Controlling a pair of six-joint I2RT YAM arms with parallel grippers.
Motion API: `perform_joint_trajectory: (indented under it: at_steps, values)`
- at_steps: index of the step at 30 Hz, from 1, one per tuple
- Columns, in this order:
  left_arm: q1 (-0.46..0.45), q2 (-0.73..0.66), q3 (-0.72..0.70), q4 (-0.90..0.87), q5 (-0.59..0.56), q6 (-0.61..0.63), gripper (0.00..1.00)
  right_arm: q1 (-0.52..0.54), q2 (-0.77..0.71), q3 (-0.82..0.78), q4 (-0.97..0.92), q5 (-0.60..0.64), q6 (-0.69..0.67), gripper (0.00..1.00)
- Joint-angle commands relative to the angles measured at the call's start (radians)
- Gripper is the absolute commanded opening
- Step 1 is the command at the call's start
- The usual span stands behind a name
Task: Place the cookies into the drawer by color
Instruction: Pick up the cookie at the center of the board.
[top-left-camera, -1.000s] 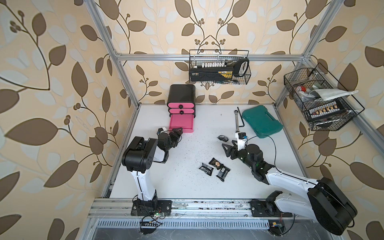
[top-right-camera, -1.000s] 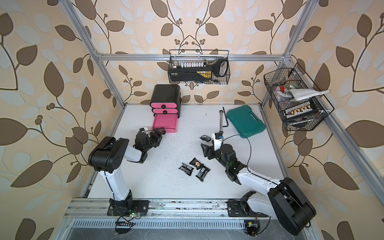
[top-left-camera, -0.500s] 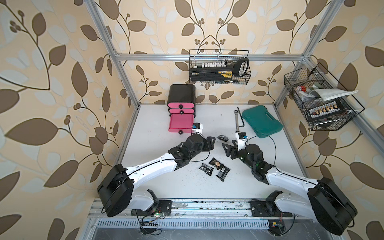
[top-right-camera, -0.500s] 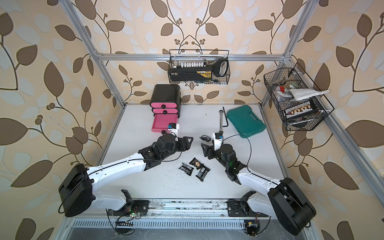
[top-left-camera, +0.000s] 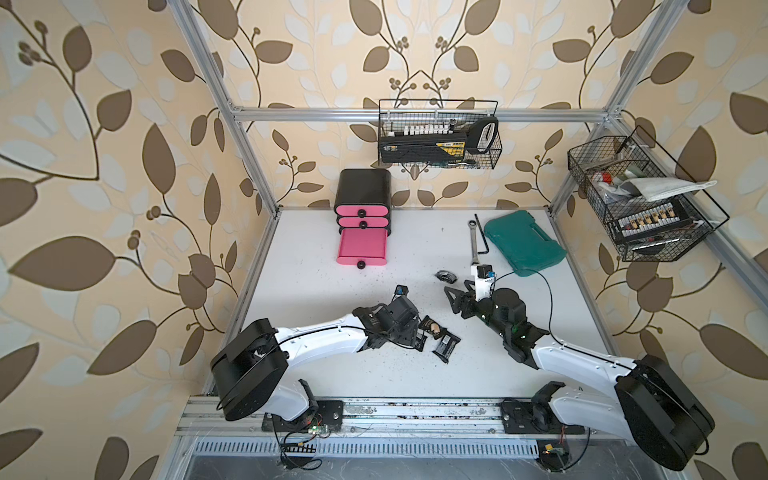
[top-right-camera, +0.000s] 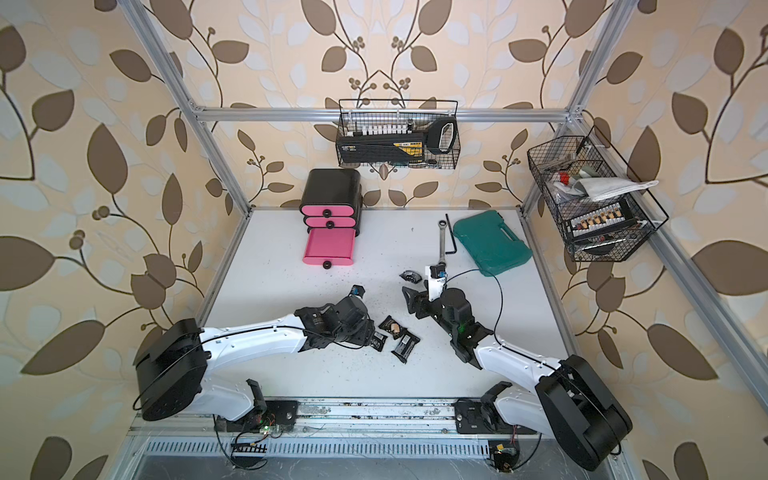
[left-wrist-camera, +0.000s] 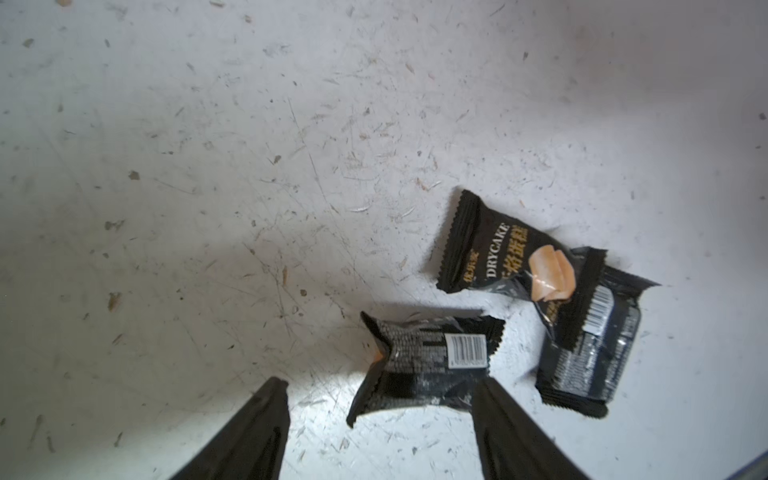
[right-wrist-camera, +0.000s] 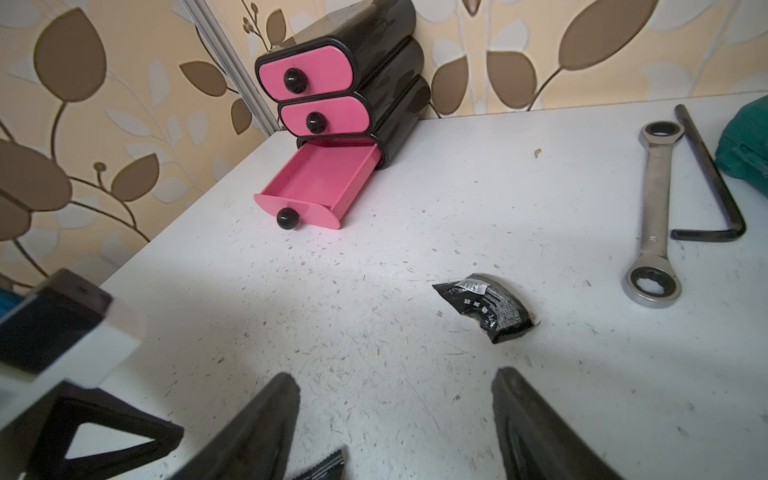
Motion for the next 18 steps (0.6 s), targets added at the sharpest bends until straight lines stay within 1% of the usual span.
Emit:
perform_joint_trajectory:
  at_steps: [1, 5, 9, 12, 15, 18]
  values:
    - [0.004, 0.099, 0.043, -0.011, 0.042, 0.046, 0.7, 0.003, 0.007, 0.029, 0.001, 0.013, 0.005, 0.76]
    - [0.005, 0.156, 0.059, 0.03, 0.121, 0.057, 0.58, 0.004, 0.006, 0.027, 0.0, 0.013, 0.005, 0.76]
    - [0.006, 0.187, 0.067, 0.024, 0.119, 0.03, 0.36, 0.005, 0.005, 0.029, 0.0, 0.012, 0.006, 0.76]
    - [0.005, 0.178, 0.059, 0.034, 0.109, 0.017, 0.27, 0.004, 0.003, 0.029, -0.002, 0.013, 0.006, 0.76]
    - [0.006, 0.15, 0.058, 0.037, 0.1, 0.004, 0.21, 0.004, 0.003, 0.029, -0.003, 0.013, 0.006, 0.76]
    - [0.028, 0.1, 0.048, 0.046, 0.101, -0.013, 0.15, 0.004, 0.0, 0.029, -0.007, 0.016, 0.005, 0.76]
